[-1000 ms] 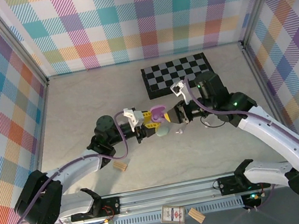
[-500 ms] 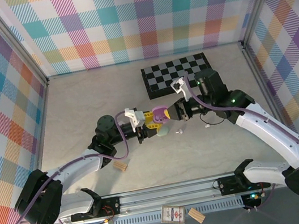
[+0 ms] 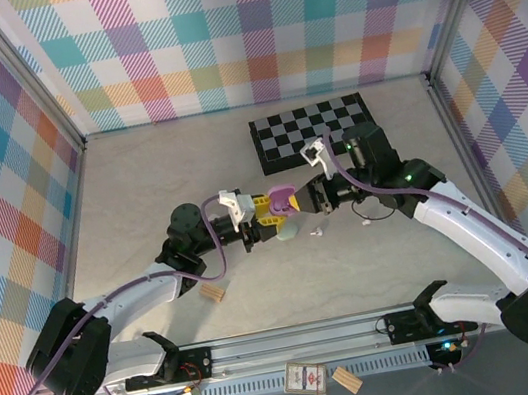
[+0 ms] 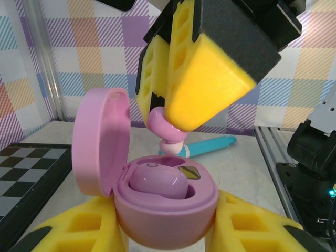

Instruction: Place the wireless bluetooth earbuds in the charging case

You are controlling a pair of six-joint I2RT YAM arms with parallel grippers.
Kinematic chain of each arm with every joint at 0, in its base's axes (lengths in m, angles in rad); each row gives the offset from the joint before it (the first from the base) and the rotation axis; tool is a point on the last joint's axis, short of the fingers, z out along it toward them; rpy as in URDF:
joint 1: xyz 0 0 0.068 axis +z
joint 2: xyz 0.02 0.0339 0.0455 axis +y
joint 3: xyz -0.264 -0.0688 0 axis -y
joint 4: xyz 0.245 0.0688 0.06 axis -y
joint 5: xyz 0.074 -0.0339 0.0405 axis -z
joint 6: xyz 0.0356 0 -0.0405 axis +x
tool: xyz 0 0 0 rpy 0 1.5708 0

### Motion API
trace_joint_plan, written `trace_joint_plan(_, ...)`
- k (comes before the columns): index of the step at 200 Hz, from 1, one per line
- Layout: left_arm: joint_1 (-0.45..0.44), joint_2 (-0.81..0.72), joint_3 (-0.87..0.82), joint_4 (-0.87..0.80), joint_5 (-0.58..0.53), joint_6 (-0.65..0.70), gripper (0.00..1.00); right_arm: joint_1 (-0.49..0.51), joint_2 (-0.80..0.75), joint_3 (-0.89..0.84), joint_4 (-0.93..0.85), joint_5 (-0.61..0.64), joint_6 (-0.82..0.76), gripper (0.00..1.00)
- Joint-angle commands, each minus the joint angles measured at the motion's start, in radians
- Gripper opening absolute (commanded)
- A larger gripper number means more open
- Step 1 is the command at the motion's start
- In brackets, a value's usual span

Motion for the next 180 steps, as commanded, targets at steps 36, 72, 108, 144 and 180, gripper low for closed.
trace_joint_plan(36, -0.018, 0.018, 0.038, 0.099, 0.000, -0.020, 0.33, -0.011, 0.009, -0.015, 0.003, -0.005, -0.003, 0.23)
trace_joint_plan(72, -0.018, 0.004, 0.036, 0.077, 0.004, -0.012, 0.33, -0.016, 0.021, -0.015, 0.002, 0.006, 0.015, 0.24)
trace_joint_plan(108, -0.018, 0.004, 0.036, 0.081, -0.010, -0.010, 0.33, -0.016, 0.041, 0.000, -0.006, -0.029, 0.013, 0.25)
trace_joint_plan(144, -0.018, 0.008, 0.042, 0.082, -0.010, -0.009, 0.33, -0.015, 0.033, 0.019, -0.017, -0.024, 0.015, 0.33)
trace_joint_plan(180, -0.017, 0.010, 0.034, 0.092, -0.013, -0.010, 0.33, -0.015, 0.001, 0.035, -0.020, 0.008, 0.019, 0.38)
